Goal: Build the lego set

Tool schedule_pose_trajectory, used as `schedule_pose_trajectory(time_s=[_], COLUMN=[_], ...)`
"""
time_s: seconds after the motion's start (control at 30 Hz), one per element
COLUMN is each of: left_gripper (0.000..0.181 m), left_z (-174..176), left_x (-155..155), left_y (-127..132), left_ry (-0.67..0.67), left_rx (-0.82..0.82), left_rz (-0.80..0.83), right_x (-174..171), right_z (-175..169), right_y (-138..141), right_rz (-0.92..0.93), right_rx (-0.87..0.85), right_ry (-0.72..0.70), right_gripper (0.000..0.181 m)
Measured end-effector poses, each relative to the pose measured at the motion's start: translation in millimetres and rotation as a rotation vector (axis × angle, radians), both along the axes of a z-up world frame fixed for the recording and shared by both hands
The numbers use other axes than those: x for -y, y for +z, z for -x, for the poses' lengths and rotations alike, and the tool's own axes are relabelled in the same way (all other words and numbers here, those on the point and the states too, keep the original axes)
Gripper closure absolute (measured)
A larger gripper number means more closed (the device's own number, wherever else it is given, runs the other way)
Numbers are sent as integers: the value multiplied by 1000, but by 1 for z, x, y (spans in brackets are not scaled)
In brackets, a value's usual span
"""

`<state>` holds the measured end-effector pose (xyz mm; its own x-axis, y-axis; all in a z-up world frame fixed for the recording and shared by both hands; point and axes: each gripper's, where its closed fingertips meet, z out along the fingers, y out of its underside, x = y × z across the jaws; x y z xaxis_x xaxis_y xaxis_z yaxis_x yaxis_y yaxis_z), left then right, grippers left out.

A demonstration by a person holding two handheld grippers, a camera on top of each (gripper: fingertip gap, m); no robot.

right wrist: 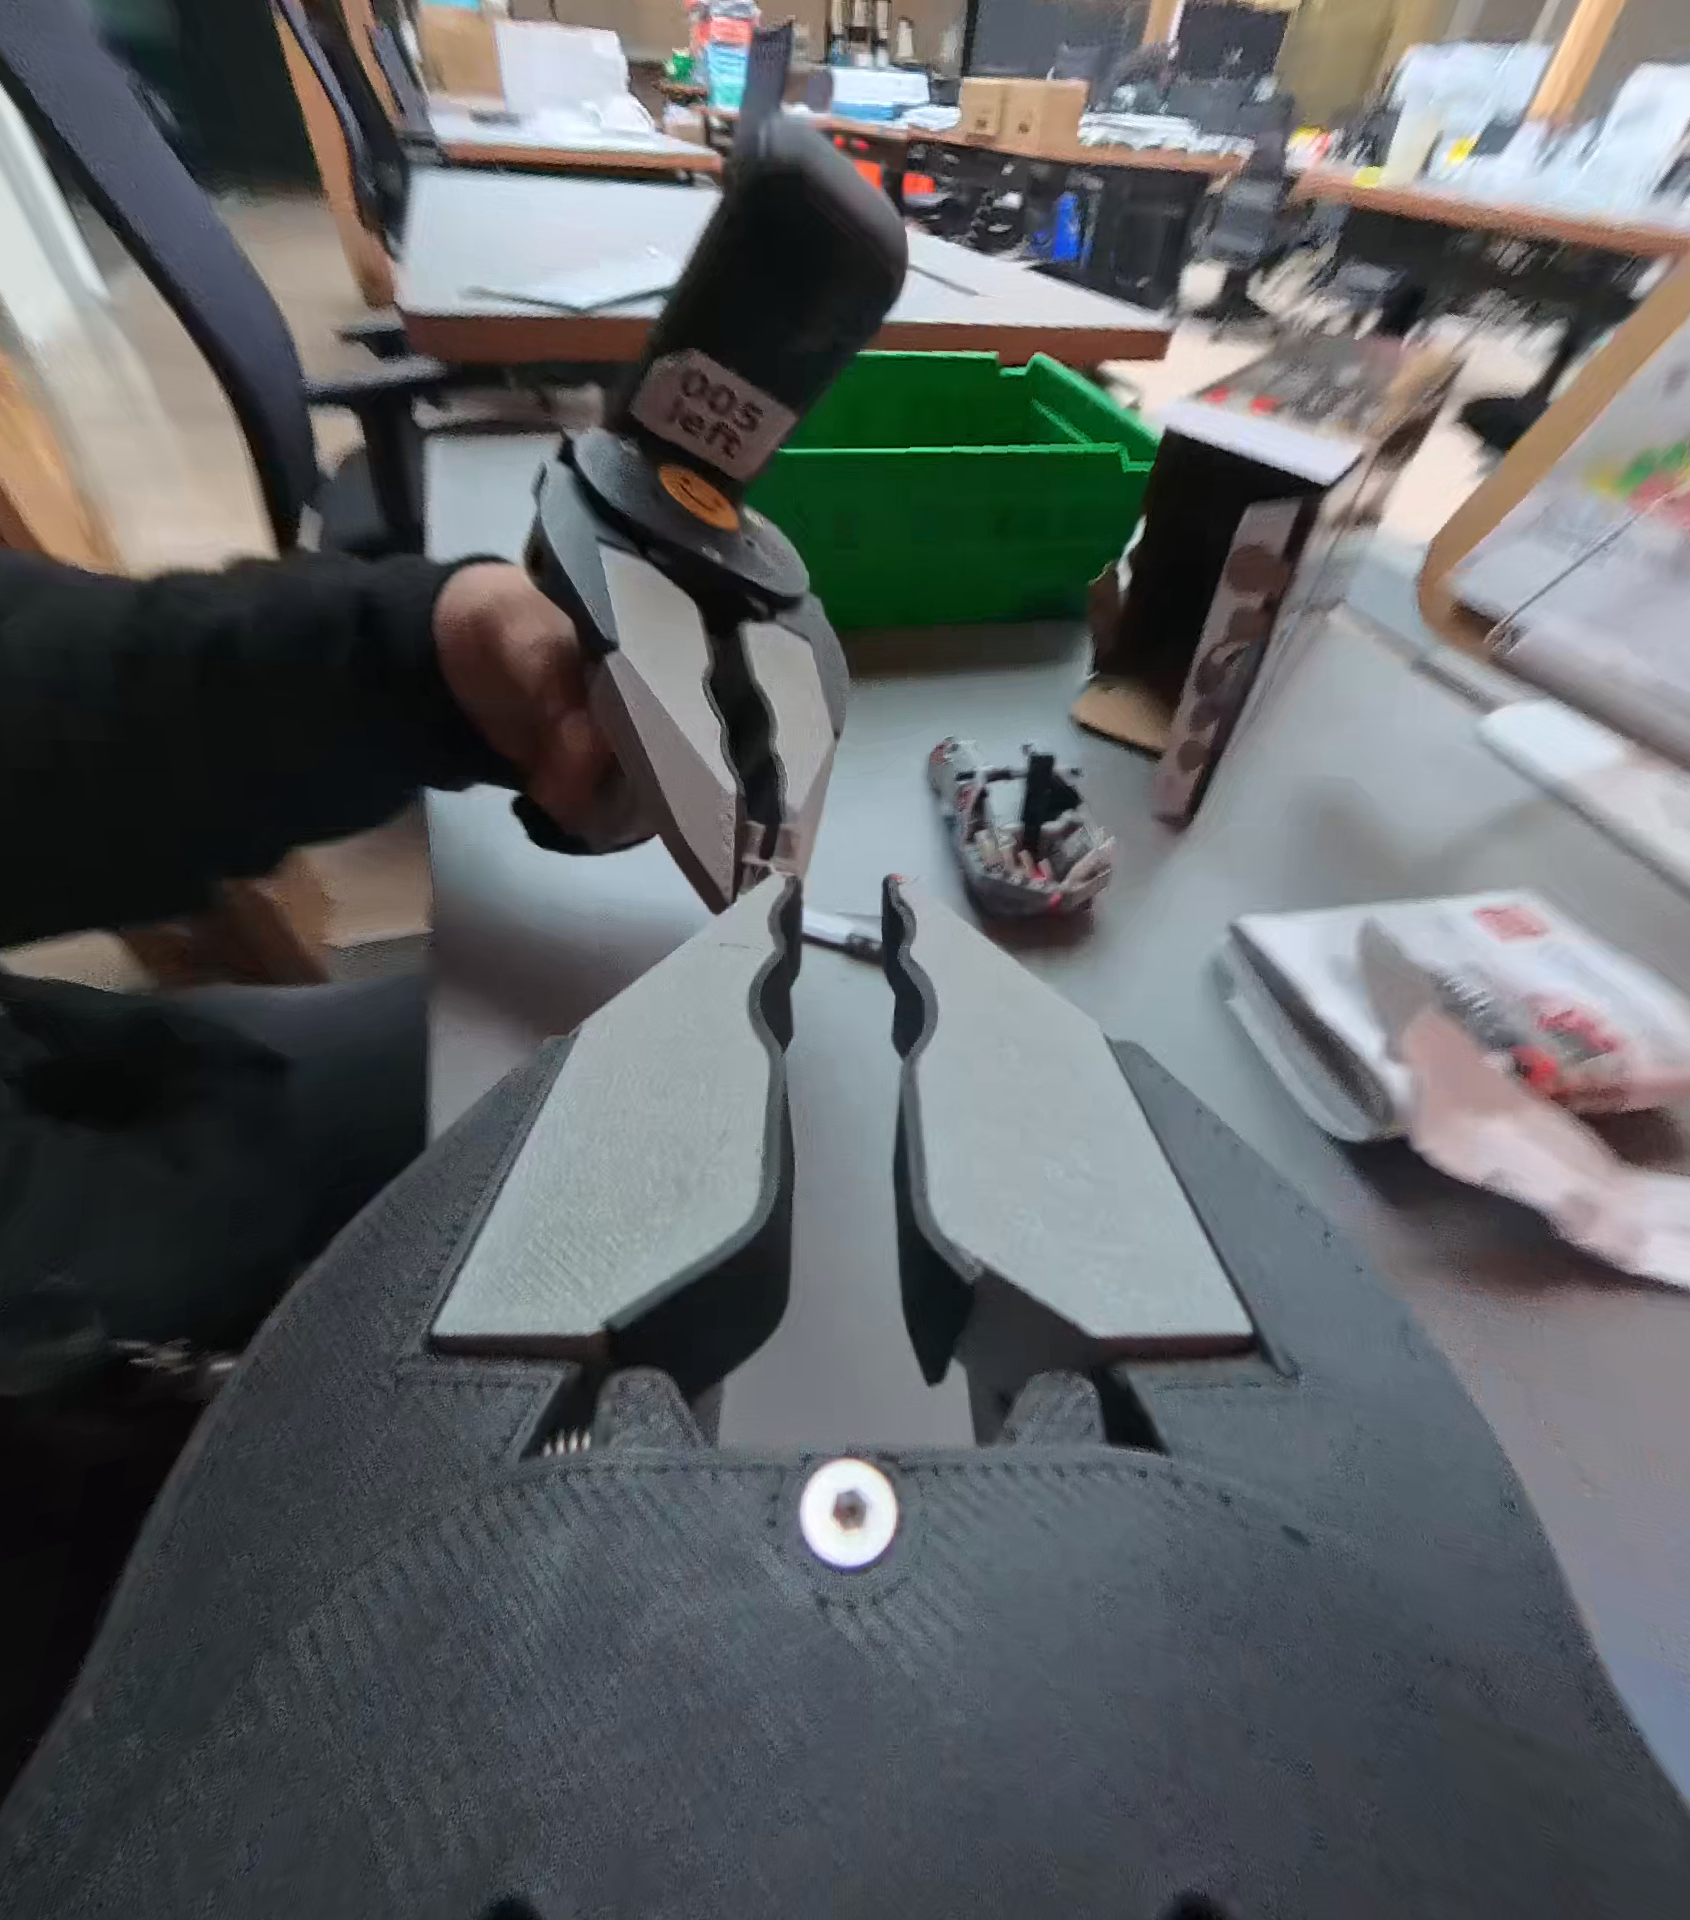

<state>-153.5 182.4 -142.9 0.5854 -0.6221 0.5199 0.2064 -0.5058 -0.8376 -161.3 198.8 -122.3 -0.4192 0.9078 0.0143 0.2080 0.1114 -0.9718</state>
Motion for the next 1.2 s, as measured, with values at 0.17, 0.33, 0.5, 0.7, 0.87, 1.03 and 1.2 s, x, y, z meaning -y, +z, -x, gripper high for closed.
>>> schedule_pose_trajectory(time_s=[0.17, 0.33, 0.5, 0.7, 0.87, 1.03, 1.2], left_gripper=[176, 176, 176, 176, 176, 176, 176], left_z=[3, 4, 5, 8, 12, 10, 2], left_x=[0, -1, 1, 1, -1, -2, -2], left_y=[-27, -43, -46, -53, -57, -63, -64], left_ry=[-35, -49, -62, -60, -34, -32, -51], left_rx=[87, 131, 126, 104, 76, 20, -2], left_rz=[180, 266, 277, 292, 284, 283, 270], right_x=[-1, 10, 12, 14, 11, 10, 17], right_z=[4, 16, 19, 16, 12, 14, 14], right_y=[-20, -42, -53, -60, -67, -61, -71], right_rz=[314, 447, 474, 487, 453, 500, 456], right_rx=[166, 294, 342, 358, 370, 324, 370], right_ry=[125, 229, 264, 291, 279, 282, 287], right_gripper=[181, 180, 173, 181, 181, 178, 180])
